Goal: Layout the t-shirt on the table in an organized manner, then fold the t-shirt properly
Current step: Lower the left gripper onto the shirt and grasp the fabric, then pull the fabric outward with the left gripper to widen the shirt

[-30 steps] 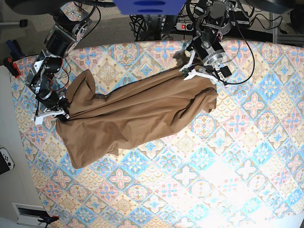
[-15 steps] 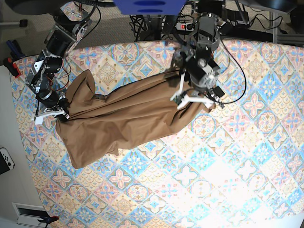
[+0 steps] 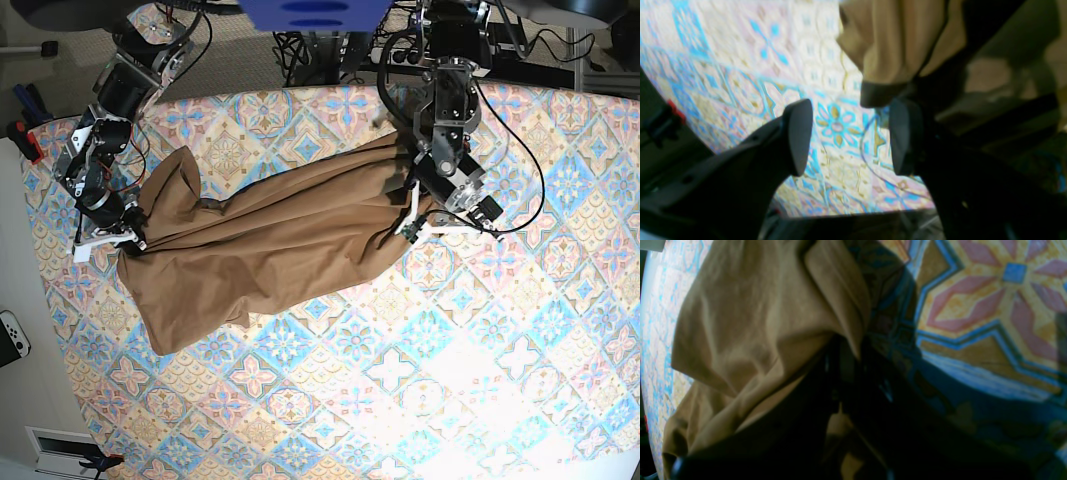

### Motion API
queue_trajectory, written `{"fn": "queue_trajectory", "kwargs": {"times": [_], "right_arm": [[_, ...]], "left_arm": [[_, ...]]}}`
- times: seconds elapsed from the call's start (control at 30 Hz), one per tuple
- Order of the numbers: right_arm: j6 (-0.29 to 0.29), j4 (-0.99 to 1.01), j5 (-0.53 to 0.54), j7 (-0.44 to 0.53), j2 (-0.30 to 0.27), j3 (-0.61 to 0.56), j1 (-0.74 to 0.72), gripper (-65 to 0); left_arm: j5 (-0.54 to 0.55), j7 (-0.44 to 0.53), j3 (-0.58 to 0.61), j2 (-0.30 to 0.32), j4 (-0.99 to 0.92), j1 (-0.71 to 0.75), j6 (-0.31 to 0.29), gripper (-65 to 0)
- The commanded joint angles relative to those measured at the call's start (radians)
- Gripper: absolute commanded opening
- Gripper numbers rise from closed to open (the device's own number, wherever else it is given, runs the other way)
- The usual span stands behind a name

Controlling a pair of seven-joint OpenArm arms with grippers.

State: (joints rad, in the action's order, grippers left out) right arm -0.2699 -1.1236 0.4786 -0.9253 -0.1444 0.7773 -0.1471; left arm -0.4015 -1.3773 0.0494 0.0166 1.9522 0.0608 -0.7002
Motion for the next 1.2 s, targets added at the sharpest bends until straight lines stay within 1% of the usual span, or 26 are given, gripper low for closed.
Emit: {"fn": "queue_trajectory", "kwargs": {"times": [0.0,0.1,0.3,0.37,0.43,0.5,0.6,0.67,0.9,1.07,1.17], "right_arm": [[0.027,0.001,-0.051,-0.033,-0.008,-0.002,-0.001,-65.0],[0.027,0.001,-0.051,-0.034,-0.008,-0.002,-0.001,-65.0],[0.027,0.000,-0.051,-0.038,-0.008,-0.002,-0.001,-65.0],[0.027,0.000,-0.051,-0.038,-0.008,-0.002,-0.001,-65.0],[0.027,0.000,-0.051,-0.038,-0.008,-0.002,-0.001,-65.0],[0.027,0.000,-0.051,-0.038,-0.008,-0.002,-0.001,-65.0],[0.027,0.000,-0.051,-0.038,-0.008,-0.002,0.001,-65.0],[0.027,0.000,-0.051,-0.038,-0.008,-0.002,0.001,-65.0],[0.027,0.000,-0.050,-0.038,-0.008,0.000,0.001,-65.0],[0.027,0.000,-0.050,-0.038,-0.008,0.000,0.001,-65.0],[0.027,0.000,-0.050,-0.036,-0.008,0.000,0.001,-65.0]], "left_arm": [[0.000,0.043,0.002,-0.002,-0.004,-0.016,0.002,-29.4],[-0.001,0.097,0.002,-0.002,-0.046,-0.016,0.002,-29.4],[-0.001,0.106,0.002,-0.004,-0.047,-0.026,0.002,-29.4],[-0.001,0.109,0.004,-0.002,-0.047,-0.028,0.002,-30.6],[-0.003,0.129,0.005,-0.002,-0.049,-0.040,0.002,-35.8],[-0.003,0.143,0.005,-0.002,-0.078,-0.052,0.002,-44.0],[-0.003,0.138,0.007,-0.002,-0.155,-0.095,0.002,-57.9],[-0.003,0.137,0.005,-0.002,-0.182,-0.111,0.002,-65.0],[-0.006,0.135,0.002,-0.002,-0.182,-0.152,0.002,-65.0],[-0.096,0.141,0.000,-0.008,-0.182,-0.221,0.002,-65.0],[-0.116,0.141,-0.003,-0.008,-0.182,-0.273,0.002,-65.0]]}}
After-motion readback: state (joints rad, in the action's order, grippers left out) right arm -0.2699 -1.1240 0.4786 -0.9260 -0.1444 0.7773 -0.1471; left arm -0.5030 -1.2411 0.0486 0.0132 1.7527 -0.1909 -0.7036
